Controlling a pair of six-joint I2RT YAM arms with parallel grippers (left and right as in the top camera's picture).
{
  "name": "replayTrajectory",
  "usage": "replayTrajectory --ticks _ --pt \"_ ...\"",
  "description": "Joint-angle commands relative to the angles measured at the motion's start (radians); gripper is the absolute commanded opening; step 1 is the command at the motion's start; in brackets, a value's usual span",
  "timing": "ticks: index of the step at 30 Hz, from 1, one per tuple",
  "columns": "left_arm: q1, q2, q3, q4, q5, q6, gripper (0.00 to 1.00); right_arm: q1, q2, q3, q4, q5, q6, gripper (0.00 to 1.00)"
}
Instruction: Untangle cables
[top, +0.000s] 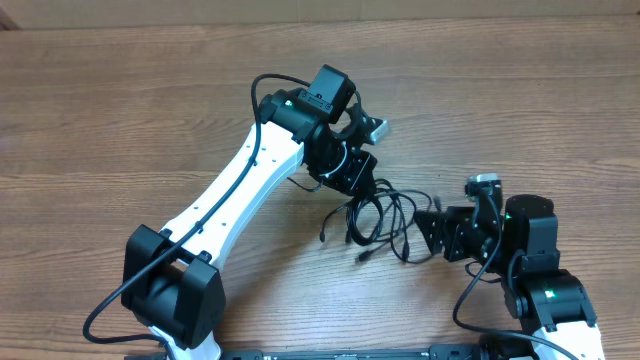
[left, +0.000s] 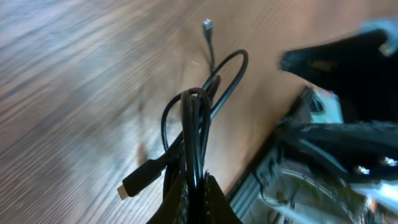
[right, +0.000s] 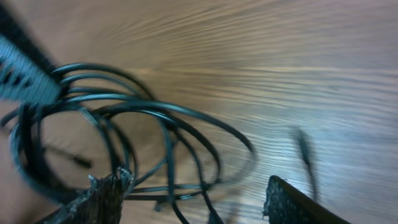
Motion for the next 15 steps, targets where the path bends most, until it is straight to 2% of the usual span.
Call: replayTrajectory --ticks 1,4,15 --pt "-0.001 -0.017 0.014 -0.012 0.130 0.154 0.04 0.004 -0.004 0.022 0.001 -0.184 -0.203 0.70" --pt "-0.003 -0.017 0.014 -0.020 0.133 0.158 0.04 0.004 -0.004 0.022 -0.006 -0.253 -0.269 0.68" --pt "-0.082 -0.017 0.014 -0.048 0.132 0.282 0.04 0.004 -0.004 0.022 -0.032 -0.284 -0.329 0.66"
